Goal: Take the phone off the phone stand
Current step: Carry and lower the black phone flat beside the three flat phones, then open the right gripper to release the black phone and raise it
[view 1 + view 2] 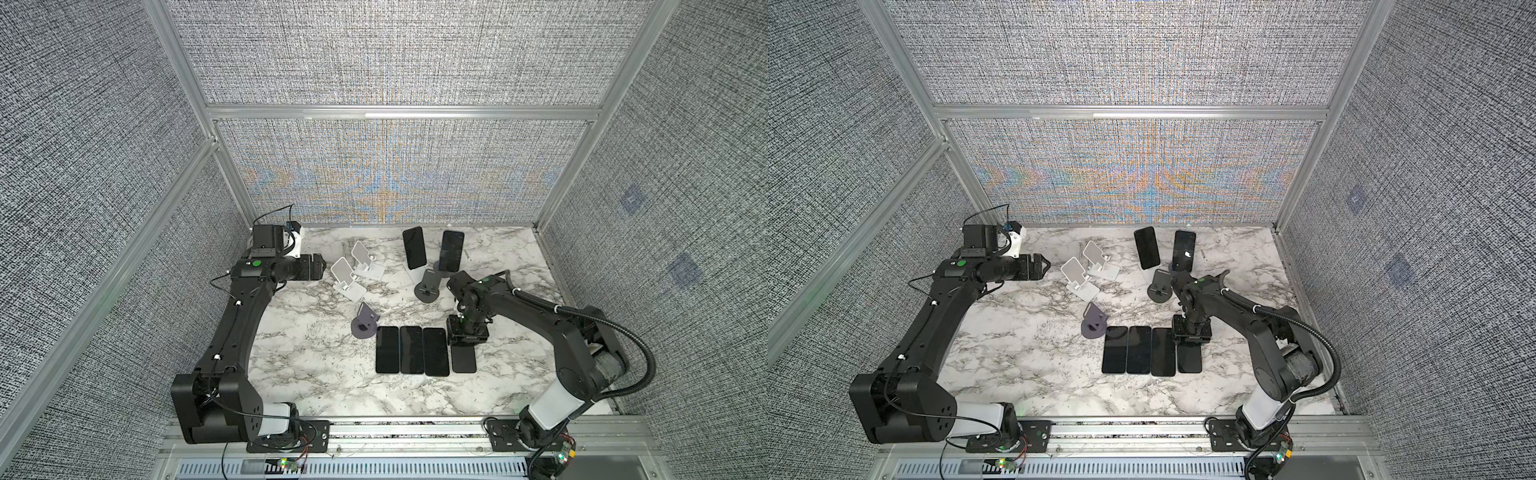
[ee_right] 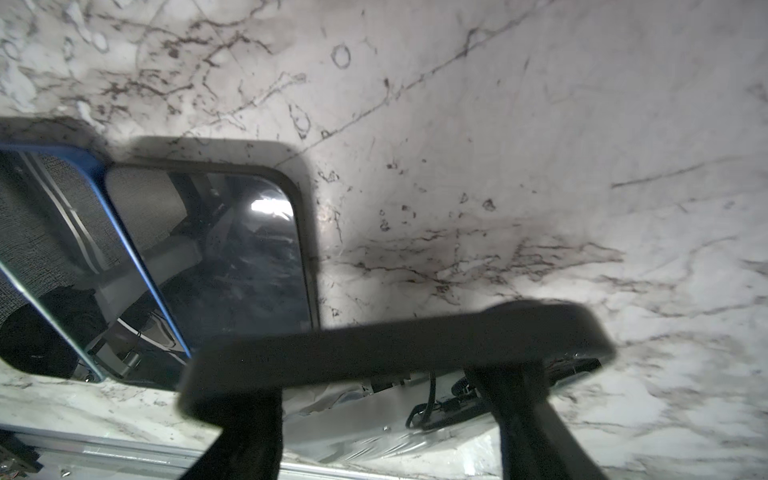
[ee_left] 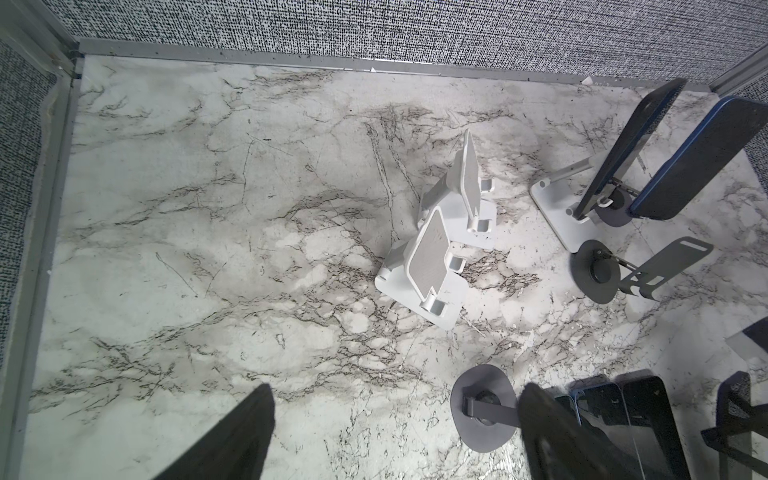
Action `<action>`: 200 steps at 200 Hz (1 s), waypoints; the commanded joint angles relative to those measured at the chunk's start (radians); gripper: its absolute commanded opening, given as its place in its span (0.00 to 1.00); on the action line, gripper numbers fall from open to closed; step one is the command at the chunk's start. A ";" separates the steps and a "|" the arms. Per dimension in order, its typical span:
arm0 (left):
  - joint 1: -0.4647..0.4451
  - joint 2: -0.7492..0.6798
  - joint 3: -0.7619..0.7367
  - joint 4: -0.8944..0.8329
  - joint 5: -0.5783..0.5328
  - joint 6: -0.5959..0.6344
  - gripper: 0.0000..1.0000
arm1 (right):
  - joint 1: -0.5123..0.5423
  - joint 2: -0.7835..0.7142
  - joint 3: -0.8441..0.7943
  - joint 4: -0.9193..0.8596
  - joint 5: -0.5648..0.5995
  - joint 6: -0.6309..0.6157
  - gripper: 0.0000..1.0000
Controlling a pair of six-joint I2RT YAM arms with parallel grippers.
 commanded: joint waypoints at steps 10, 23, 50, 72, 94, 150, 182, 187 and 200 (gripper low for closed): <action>0.001 0.000 0.008 -0.003 0.003 0.001 0.92 | 0.003 0.033 -0.006 -0.009 -0.007 0.018 0.51; -0.001 -0.003 0.009 -0.003 0.003 0.000 0.92 | 0.005 0.047 -0.012 -0.003 -0.010 0.025 0.52; -0.001 -0.005 0.009 0.000 0.004 0.001 0.92 | 0.009 0.057 -0.022 0.007 -0.010 0.028 0.55; 0.001 -0.006 0.008 -0.002 0.006 0.000 0.92 | 0.009 0.063 -0.024 0.015 -0.011 0.028 0.57; 0.000 -0.007 0.009 -0.004 0.003 0.000 0.92 | 0.009 0.072 -0.019 0.012 -0.009 0.024 0.62; 0.000 -0.007 0.010 -0.004 0.003 0.000 0.92 | 0.009 0.078 -0.017 0.038 -0.035 0.022 0.70; 0.001 -0.008 0.010 -0.006 0.003 0.002 0.92 | 0.008 0.074 -0.018 0.039 -0.034 0.020 0.72; -0.001 -0.008 0.010 -0.007 0.004 0.002 0.92 | 0.007 0.075 -0.018 0.038 -0.034 0.021 0.73; -0.001 -0.007 0.011 -0.009 0.003 0.003 0.92 | 0.008 0.075 -0.018 0.041 -0.036 0.023 0.73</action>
